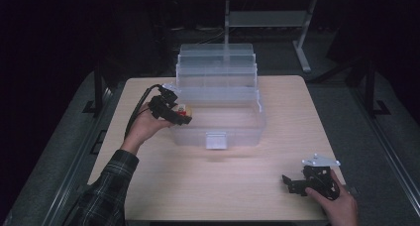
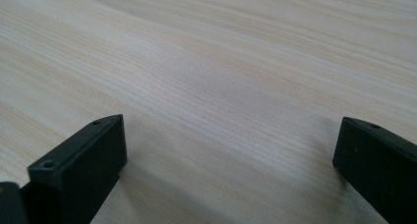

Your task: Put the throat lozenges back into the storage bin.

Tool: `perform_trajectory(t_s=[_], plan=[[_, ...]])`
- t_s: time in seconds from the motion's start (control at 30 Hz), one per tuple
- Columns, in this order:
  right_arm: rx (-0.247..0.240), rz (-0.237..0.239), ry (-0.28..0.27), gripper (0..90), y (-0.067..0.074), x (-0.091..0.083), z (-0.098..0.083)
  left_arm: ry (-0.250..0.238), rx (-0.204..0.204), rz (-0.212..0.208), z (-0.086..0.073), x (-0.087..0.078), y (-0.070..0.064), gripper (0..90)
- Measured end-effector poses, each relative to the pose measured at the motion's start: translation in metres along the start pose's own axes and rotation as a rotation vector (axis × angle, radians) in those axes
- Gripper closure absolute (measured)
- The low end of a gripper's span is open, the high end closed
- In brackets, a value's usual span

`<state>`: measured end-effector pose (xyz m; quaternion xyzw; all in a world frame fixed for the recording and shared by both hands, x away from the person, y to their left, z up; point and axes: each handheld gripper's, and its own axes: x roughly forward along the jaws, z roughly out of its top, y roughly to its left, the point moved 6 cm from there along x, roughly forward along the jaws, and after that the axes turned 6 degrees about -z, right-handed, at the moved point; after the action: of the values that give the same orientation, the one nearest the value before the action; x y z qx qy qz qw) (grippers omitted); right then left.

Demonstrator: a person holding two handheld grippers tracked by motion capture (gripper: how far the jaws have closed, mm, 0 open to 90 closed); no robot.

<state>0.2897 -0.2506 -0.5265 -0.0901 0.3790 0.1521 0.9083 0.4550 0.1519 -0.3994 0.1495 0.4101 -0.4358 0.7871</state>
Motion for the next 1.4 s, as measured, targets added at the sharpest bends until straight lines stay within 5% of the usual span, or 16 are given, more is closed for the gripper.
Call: perform_trajectory(t_s=[0.8,1.4], plan=[[0.000,0.000,0.000,0.0,0.000,0.000,0.000,-0.046,0.024,-0.005,-0.001,-0.022,-0.010,18.9],[0.000,-0.001,0.000,0.0,0.000,0.000,0.000,-0.076,0.043,0.011,-0.029,-0.037,-0.026,15.8]])
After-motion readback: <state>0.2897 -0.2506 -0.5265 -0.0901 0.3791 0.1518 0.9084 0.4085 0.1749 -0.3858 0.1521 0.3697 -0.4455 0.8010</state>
